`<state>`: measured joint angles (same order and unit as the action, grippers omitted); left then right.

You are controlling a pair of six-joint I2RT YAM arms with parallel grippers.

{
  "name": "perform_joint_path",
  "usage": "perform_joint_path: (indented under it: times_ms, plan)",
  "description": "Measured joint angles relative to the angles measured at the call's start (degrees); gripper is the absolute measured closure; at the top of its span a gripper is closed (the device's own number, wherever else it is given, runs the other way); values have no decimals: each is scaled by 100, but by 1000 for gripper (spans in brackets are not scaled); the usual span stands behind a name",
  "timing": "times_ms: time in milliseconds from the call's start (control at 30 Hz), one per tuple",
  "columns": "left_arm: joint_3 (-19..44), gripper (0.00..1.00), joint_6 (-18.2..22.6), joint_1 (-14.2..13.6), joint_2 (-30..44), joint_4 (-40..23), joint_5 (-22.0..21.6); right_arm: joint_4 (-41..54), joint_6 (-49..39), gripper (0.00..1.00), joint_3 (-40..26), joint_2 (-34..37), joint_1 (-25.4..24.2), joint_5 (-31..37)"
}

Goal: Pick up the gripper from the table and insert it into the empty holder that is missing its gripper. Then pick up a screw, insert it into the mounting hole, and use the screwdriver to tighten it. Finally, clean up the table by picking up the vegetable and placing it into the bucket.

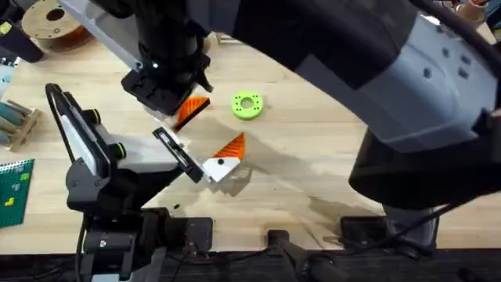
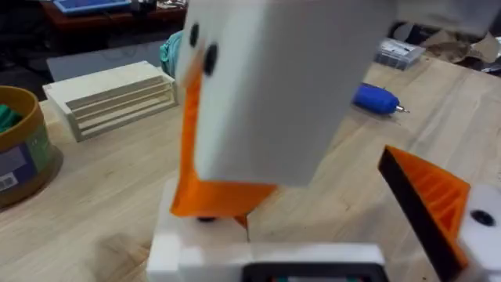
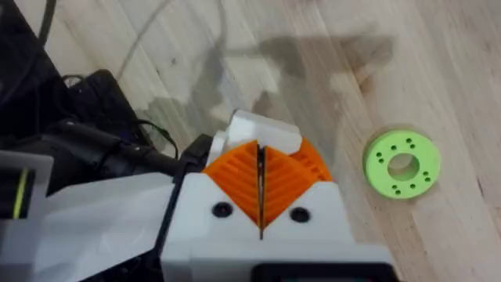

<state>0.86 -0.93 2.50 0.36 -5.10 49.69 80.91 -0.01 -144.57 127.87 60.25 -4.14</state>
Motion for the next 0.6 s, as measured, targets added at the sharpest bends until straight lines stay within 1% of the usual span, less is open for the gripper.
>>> perform_joint_path:
  times_ms: [200,367,400,500,567,600]
  plan:
    - [0,14,4,0,0,0,4,-195,0,997,76,-221,-81,-2]
    - [0,15,4,0,0,0,4,-215,0,997,79,-737,-360,-2]
    - [0,15,4,0,0,0,4,-213,2,970,79,-852,-426,-2]
    - [0,15,4,0,0,1,4,-180,-10,759,79,-1127,-637,0]
    - [0,15,4,0,0,0,4,-123,0,509,79,-1250,-761,-2]
    - [0,15,4,0,0,0,4,-95,-1,365,79,-1300,-822,-2]
